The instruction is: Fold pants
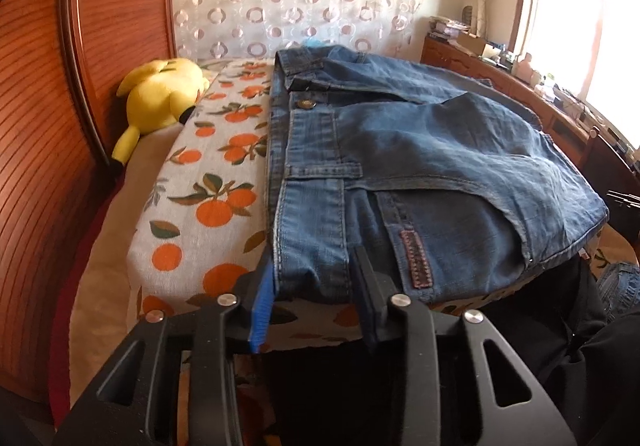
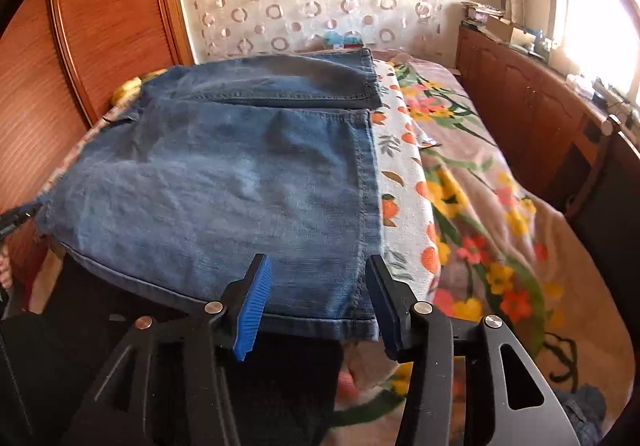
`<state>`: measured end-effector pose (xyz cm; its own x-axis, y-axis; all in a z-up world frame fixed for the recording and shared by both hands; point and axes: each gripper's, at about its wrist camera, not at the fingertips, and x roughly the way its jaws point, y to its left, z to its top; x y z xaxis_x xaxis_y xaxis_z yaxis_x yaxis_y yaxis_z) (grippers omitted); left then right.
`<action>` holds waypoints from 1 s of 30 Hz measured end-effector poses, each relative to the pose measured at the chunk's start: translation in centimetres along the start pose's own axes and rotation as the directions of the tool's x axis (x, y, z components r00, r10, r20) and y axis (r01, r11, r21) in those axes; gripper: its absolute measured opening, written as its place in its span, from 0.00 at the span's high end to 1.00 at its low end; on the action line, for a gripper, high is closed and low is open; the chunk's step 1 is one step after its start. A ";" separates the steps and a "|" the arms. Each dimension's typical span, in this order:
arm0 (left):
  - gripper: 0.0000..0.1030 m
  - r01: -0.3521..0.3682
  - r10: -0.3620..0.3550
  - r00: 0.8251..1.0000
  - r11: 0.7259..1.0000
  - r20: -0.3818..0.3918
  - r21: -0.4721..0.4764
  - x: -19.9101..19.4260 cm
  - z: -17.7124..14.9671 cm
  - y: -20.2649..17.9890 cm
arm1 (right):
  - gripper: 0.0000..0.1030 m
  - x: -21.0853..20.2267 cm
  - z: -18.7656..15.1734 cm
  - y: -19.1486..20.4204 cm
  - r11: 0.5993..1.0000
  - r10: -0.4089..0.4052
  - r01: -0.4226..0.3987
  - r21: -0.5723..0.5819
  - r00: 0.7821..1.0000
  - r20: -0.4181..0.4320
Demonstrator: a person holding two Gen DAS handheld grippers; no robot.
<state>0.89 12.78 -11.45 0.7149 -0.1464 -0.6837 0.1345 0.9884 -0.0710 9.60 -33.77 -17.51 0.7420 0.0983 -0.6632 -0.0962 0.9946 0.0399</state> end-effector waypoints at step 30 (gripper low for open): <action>0.89 0.014 -0.012 0.999 0.999 0.039 -0.036 -0.8 0.8 -0.3 | 0.92 0.2 -1.4 -1.4 0.998 0.025 -0.022 0.061 0.998 -0.052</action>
<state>0.85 12.59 -10.26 0.7393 -0.1601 -0.6541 0.1195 0.9871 -0.1065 8.95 -35.21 -18.78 0.7042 0.1210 -0.6996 -0.0716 0.9925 0.0995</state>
